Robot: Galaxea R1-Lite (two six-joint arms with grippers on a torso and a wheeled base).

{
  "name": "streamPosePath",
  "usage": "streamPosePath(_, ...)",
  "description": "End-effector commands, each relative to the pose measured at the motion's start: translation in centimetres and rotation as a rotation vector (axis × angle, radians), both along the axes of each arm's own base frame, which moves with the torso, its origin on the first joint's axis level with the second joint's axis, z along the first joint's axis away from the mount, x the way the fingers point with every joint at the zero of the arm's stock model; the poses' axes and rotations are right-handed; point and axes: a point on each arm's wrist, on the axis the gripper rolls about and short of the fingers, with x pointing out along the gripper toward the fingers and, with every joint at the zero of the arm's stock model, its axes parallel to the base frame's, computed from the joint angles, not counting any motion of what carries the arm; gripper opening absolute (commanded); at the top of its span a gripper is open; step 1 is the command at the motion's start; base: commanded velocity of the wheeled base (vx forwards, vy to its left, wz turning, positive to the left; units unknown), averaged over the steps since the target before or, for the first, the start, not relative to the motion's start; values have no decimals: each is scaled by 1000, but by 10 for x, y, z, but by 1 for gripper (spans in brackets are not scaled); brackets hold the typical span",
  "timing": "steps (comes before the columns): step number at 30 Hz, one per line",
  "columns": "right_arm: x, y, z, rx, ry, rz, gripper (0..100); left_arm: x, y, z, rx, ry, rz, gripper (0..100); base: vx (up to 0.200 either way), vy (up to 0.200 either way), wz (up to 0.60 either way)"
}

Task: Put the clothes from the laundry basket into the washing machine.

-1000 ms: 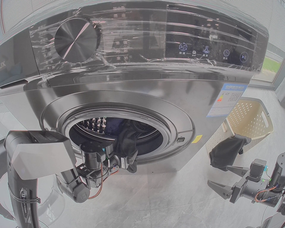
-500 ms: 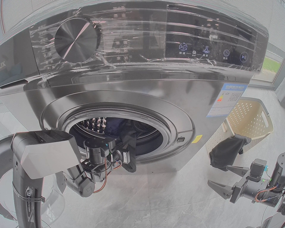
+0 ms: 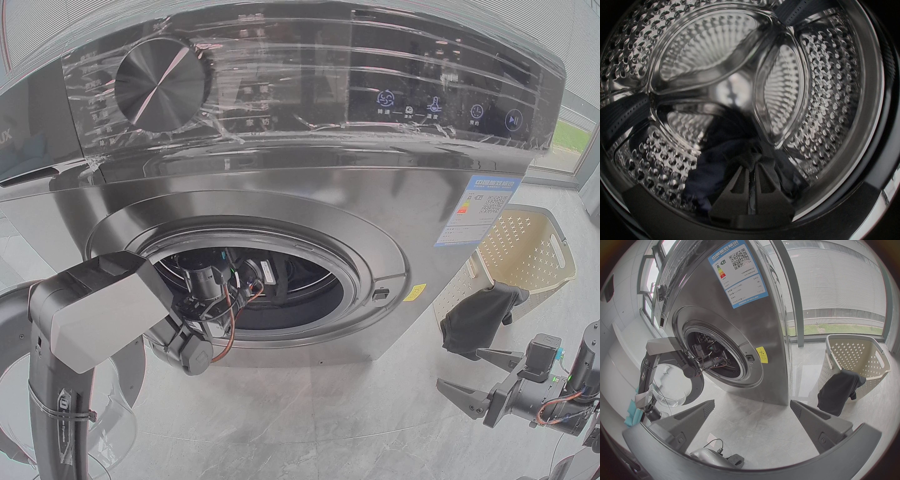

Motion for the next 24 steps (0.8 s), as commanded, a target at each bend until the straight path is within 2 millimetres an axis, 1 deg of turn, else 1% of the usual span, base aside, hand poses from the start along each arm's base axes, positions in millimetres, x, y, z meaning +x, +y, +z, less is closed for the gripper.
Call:
streamPosePath(1, 1, 1, -1, -4, 2, 1, 100, 29, 1, 6, -49, -80, 53, 0, 0, 0, 0)
streamPosePath(3, 1, 1, -1, -4, 2, 1, 100, 39, 1, 7, -64, -109, 67, 0, 0, 0, 0)
streamPosePath(6, 0, 0, -1, -2, 2, 1, 100, 49, 0, 7, -80, -139, 81, 0, 0, 0, 0)
streamPosePath(11, -1, 0, -1, -3, 3, 1, 100, 49, 0, 7, -78, -131, 89, 0, 0, 0, 0)
streamPosePath(12, 0, 0, 0, -2, 2, 1, 100, 46, -2, 6, -75, -124, 83, 100, 0, 0, 0)
streamPosePath(14, 0, 0, -1, -4, 4, 1, 100, 39, -3, 7, -65, -102, 75, 100, 0, 0, 0)
streamPosePath(15, 0, 0, -1, -4, 6, 1, 100, 32, -3, 10, -59, -91, 69, 100, 0, 0, 0)
streamPosePath(18, 0, 1, -1, -5, 5, 2, 100, 7, -9, 17, -34, -43, 30, 100, 0, 0, 0)
streamPosePath(21, 0, 1, -1, -5, 5, 4, 100, -16, -10, 26, -19, -19, 1, 100, 0, 0, 0)
streamPosePath(22, 0, 1, -1, -4, 6, 5, 100, -16, -10, 26, -19, -19, 1, 100, 0, 0, 0)
streamPosePath(23, 0, 1, -1, -4, 6, 5, 100, -34, -10, 30, 0, 6, -22, 100, 0, 0, 0)
streamPosePath(24, 0, 1, -1, -4, 6, 5, 100, -34, -10, 30, 0, 6, -22, 100, 0, 0, 0)
